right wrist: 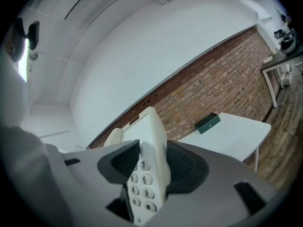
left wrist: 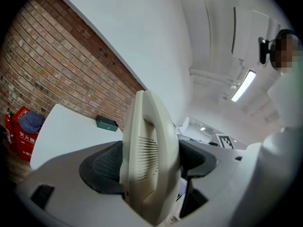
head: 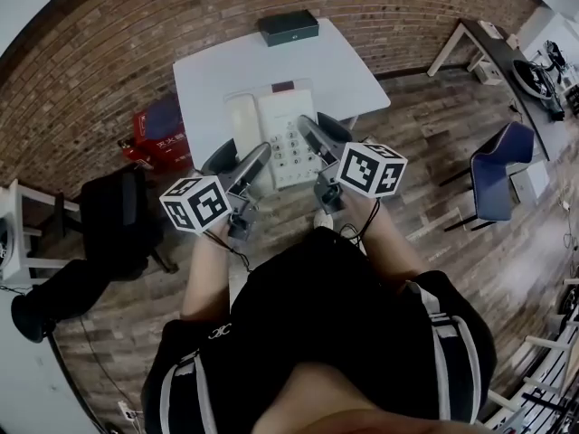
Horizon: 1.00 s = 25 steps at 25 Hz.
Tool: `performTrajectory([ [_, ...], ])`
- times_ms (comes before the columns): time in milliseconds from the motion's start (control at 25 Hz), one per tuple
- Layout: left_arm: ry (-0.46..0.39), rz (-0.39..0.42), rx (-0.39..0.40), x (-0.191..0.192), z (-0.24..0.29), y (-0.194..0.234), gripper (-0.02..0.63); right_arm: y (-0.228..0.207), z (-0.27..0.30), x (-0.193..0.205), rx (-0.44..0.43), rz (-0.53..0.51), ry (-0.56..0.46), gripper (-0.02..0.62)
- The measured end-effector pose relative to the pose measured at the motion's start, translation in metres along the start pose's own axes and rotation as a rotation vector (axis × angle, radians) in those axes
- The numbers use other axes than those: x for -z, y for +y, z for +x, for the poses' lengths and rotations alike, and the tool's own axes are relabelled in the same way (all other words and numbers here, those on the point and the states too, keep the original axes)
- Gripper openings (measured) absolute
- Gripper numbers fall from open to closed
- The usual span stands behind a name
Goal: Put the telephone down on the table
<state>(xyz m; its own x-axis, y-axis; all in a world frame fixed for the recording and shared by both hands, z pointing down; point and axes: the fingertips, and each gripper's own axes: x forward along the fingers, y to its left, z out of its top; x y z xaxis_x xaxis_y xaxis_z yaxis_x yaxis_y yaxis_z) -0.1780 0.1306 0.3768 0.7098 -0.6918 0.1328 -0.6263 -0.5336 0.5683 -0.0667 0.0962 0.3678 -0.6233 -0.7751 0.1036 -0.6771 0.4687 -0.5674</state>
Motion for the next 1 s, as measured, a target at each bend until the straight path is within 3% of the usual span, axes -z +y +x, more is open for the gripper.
performTrajectory([
  [560,-0.018,0.011,-0.043,-0.039,0.081,0.055,0.370,-0.065,0.079,-0.039,-0.051,0.019,0.007,0.163],
  [1000,0.040,-0.044,-0.083,-0.073,0.205,0.118,0.370,-0.170,0.167,-0.090,-0.030,0.068,0.069,0.163],
])
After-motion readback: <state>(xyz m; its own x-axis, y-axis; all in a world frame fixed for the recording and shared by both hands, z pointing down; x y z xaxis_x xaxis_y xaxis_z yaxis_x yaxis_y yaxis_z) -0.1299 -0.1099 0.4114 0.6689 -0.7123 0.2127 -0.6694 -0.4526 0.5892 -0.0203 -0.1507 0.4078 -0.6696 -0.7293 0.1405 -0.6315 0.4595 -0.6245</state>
